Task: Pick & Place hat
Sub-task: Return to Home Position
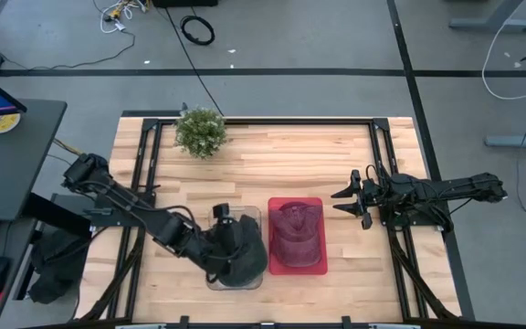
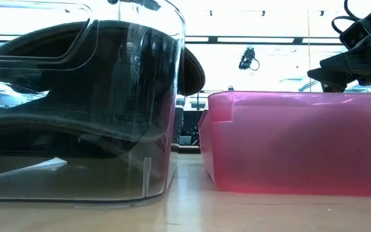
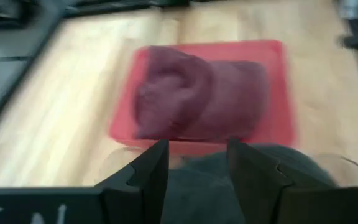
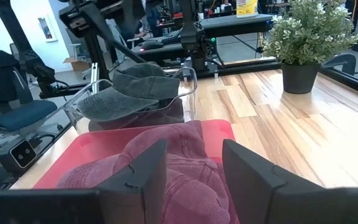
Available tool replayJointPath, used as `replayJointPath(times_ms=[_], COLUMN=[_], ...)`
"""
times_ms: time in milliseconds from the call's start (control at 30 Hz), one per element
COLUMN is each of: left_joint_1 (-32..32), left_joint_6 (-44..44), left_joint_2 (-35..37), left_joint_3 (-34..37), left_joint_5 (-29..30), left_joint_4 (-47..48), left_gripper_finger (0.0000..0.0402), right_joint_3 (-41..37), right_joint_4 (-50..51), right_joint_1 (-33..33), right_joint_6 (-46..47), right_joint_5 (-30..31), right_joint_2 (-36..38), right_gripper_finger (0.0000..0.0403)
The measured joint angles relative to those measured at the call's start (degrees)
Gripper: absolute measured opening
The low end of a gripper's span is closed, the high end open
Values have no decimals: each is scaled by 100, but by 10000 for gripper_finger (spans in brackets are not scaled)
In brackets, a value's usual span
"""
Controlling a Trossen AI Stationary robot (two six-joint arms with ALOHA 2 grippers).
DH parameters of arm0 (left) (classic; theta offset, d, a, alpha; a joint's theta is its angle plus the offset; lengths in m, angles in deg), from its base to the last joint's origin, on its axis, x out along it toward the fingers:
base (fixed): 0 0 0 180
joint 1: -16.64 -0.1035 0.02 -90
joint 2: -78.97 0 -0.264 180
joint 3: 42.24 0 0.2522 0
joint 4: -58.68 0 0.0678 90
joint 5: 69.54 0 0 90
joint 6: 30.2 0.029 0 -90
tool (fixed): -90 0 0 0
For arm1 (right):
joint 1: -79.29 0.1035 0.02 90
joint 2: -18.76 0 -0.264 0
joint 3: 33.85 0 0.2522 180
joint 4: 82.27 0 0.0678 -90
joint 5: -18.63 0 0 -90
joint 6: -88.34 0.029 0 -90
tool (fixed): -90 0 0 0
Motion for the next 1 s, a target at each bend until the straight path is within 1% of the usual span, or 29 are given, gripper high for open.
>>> replayJointPath(times_ms=[133,200,300,467,533,700,800,900,1000], left_joint_1=[28,32,28,9,79,438,651,820,921], left_joint_6=[-20,-96,-167,57,94,71,61,100,333], left_joint_2=[4,1,57,109,200,659,1142,1724,2255], left_joint_3=[226,466,932,1788,2108,2954,3592,4381,5144], left_joint_5=[811,1022,925,239,85,157,242,298,388], left_joint_4=[-369,-495,-931,-2160,-2597,-3567,-4220,-4900,-5765], left_gripper_finger=[167,167,167,167,167,167,167,167,167], right_joint_3=[1,1,0,0,0,0,1,2,0], right_joint_4=[0,0,0,-2,0,-1,-1,0,0], right_joint_1=[-1,0,0,-1,0,-2,0,0,0], right_joint_6=[0,0,0,0,0,0,1,0,1], right_joint_5=[1,1,2,1,0,2,0,2,2], right_joint_2=[0,0,0,0,0,0,0,2,0], right_gripper_finger=[160,160,160,160,160,160,160,160,160])
